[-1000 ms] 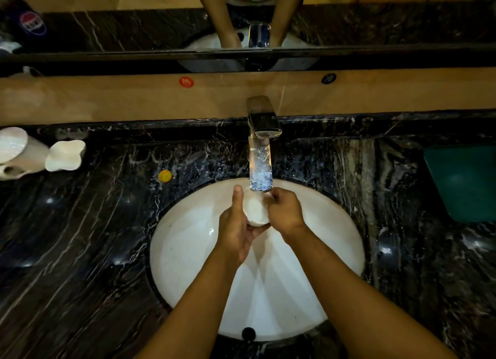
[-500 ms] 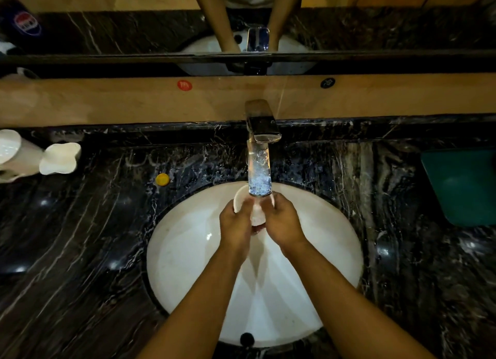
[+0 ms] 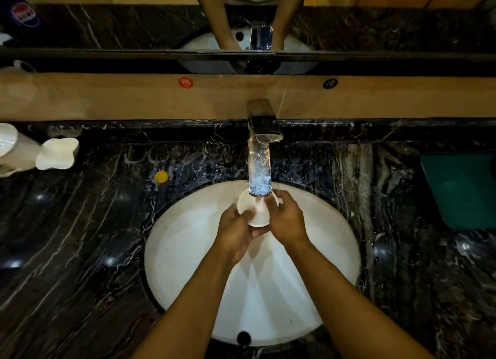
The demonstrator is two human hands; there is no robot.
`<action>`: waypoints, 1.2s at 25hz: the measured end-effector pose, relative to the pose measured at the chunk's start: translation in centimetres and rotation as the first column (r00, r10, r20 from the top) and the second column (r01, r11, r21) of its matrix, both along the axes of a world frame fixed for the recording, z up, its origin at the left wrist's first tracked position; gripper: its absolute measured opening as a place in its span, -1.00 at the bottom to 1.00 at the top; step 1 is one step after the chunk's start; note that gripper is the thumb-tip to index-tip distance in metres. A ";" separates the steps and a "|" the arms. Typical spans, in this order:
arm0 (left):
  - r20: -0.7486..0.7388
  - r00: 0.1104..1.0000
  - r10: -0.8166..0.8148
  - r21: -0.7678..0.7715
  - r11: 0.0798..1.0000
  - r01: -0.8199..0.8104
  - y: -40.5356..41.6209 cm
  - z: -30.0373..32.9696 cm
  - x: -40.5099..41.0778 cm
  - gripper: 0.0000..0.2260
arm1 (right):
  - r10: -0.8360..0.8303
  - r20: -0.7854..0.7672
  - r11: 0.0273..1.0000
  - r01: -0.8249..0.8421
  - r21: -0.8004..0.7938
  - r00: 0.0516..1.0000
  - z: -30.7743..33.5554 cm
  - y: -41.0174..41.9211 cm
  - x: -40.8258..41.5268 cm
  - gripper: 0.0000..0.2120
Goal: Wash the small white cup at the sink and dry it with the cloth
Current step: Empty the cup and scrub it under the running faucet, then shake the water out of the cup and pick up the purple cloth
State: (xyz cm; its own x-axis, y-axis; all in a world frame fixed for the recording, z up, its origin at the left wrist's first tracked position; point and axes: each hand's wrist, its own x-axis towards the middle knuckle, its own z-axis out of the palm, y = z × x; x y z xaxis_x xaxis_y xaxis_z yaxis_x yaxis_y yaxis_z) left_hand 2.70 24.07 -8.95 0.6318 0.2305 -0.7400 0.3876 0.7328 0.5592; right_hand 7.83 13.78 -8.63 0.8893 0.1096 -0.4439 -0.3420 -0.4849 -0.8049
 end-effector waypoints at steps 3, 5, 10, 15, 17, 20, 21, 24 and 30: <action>-0.075 0.997 0.020 0.128 0.992 -0.011 0.1 0.3 -0.3 -0.87 | 0.046 -0.046 0.996 -0.050 -0.080 0.998 -0.7 0.2 -0.2 -0.68; -0.107 0.993 0.055 0.090 0.995 -0.045 0.2 0.5 -0.7 -0.86 | 0.131 -0.041 0.971 -0.136 -0.195 0.991 -0.9 0.3 -0.2 -0.69; -0.112 0.991 0.079 0.086 0.994 -0.069 0.8 -0.2 -1.5 -0.80 | 0.083 0.021 0.996 -0.083 -0.044 0.996 1.1 -0.2 0.1 -0.78; -0.121 0.992 0.031 0.092 0.996 -0.020 1.1 0.1 -1.6 -0.64 | -0.230 0.009 0.875 0.202 0.439 0.973 9.5 1.1 3.5 -0.63; -0.126 0.992 0.025 0.098 0.995 -0.013 1.0 0.3 -1.6 -0.62 | -0.101 0.066 0.877 0.058 0.476 0.993 12.1 2.1 4.2 -0.54; -0.131 0.991 0.029 0.097 0.995 -0.016 1.1 0.4 -1.7 -0.61 | -0.076 0.174 0.909 -0.004 0.416 0.982 13.1 3.5 4.6 -0.48; -0.127 0.992 0.027 0.096 0.995 -0.015 1.2 0.4 -1.7 -0.62 | -0.096 0.180 0.908 0.012 0.418 0.979 13.0 3.6 4.8 -0.51; -0.110 0.993 0.038 0.081 0.996 -0.030 1.7 0.2 -1.6 -0.63 | -0.079 0.157 0.906 0.006 0.422 0.984 12.4 3.4 5.1 -0.57; -0.090 0.995 0.054 0.079 0.996 -0.047 2.3 0.3 -1.8 -0.62 | -0.047 0.089 0.918 0.008 0.398 0.995 11.2 2.3 4.4 -0.66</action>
State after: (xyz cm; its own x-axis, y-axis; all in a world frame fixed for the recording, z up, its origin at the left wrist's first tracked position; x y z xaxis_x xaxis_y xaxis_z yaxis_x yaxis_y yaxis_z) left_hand 0.93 26.39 -8.64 0.5484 0.3186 -0.7732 0.4035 0.7090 0.5783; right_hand 12.25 16.11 2.62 0.9301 0.2342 -0.2829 -0.2635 -0.1110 -0.9582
